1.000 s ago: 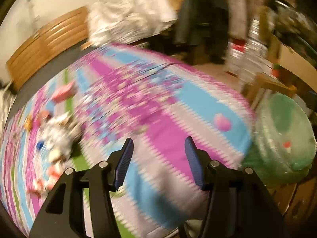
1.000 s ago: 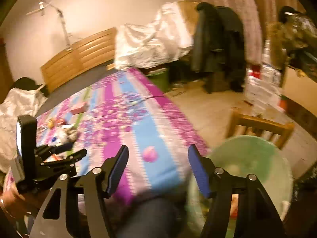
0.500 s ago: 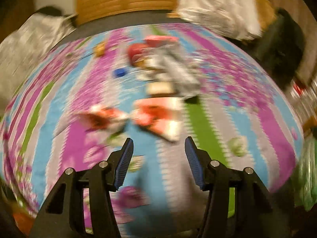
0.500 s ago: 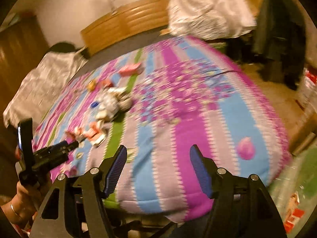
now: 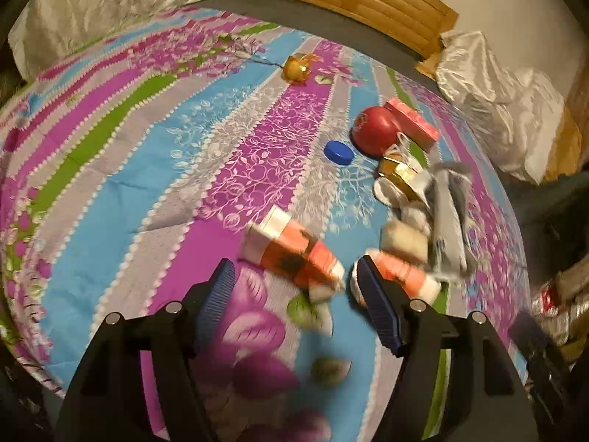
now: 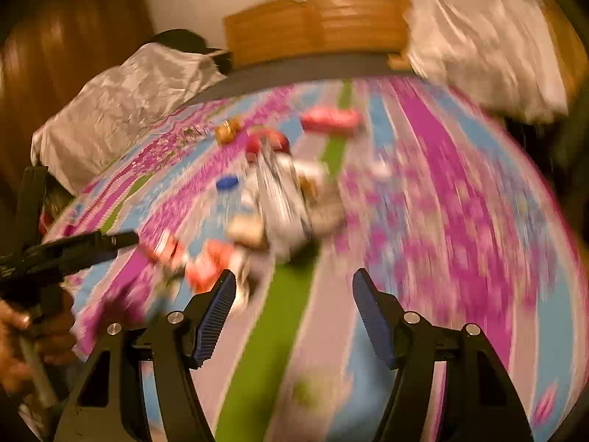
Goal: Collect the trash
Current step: 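Grasp the white crumpled packet with the right gripper while the left grasps the orange-white carton, then carry the white packet and orange-white carton with both grippers toward the green bin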
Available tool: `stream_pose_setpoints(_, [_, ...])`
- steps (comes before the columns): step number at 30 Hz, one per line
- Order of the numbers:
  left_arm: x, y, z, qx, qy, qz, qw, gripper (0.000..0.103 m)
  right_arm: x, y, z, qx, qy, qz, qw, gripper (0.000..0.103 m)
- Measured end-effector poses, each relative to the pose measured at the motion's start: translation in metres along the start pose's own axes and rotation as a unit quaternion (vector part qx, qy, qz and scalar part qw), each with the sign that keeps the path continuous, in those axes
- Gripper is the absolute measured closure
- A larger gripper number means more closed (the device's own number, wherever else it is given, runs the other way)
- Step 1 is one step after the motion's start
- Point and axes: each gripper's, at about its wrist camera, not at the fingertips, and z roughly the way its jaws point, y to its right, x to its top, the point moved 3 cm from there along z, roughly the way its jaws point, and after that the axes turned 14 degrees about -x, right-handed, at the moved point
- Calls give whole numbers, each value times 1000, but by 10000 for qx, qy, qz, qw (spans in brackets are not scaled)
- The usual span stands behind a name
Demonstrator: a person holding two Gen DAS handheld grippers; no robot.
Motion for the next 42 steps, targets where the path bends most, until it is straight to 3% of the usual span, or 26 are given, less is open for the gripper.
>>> stream_pose_setpoints(6, [3,-12,39,173,-440,-448,9979,37,57,-32,73,-117,65,-927,9956,39])
stream_pose_setpoints(7, [2,-16,42,174,-491,-498,9974,42,59,-35,83,-139,2,-1028,9946,40])
stream_pose_setpoints(8, [-1,-20,47,202,-579,-559,9965,51,60,-41,101,-152,-161,-1196,9926,49])
stream_pose_setpoints(9, [-3,-23,50,220,-666,-583,9958,56,57,-44,111,-116,-309,-1298,9910,65])
stream_pose_setpoints(11, [-7,-27,49,94,-623,-574,9964,83,53,-49,112,-144,-190,-1425,9895,68])
stream_pose_setpoints(12, [-7,-28,45,18,-536,-583,9969,90,52,-50,108,-104,-145,-1432,9895,70])
stream_pose_setpoints(15, [-7,-32,34,-7,-390,-522,9979,97,53,-45,86,73,92,-1182,9929,72])
stream_pose_setpoints(22, [-1,-27,-11,-6,54,-105,9999,97,59,-8,-7,297,694,-146,9970,72])
stream_pose_setpoints(27, [-3,-9,-42,-9,280,347,9990,97,42,13,-63,408,785,271,9957,72])
stream_pose_setpoints(35, [-18,27,-64,6,327,983,9946,97,-23,9,-103,500,294,587,9966,72])
stream_pose_setpoints(42, [-47,61,-63,-110,18,1480,9889,97,-73,-5,-118,551,-82,780,9954,72])
